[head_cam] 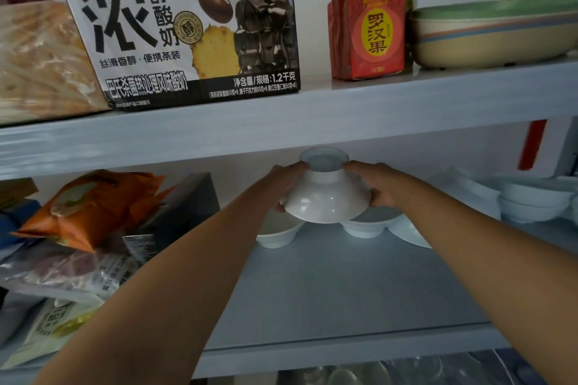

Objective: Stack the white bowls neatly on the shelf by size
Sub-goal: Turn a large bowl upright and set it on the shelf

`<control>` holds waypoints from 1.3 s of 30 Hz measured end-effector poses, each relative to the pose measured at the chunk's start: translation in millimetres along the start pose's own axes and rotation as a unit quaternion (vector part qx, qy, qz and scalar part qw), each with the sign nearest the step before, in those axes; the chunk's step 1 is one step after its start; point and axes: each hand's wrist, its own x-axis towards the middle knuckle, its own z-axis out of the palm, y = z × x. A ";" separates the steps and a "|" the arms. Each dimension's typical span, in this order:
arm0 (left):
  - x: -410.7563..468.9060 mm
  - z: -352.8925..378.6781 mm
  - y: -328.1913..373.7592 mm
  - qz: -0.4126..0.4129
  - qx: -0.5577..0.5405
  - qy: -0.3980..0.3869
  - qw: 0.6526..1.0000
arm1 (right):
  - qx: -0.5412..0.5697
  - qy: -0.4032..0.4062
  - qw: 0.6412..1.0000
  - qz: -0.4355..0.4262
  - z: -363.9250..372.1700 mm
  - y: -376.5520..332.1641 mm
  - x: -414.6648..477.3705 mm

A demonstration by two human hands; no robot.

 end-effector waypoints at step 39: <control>-103.2 -30.2 -54.1 -0.054 -0.177 -0.148 0.971 | -0.261 0.028 0.885 -0.384 -12.5 75.5 -155.1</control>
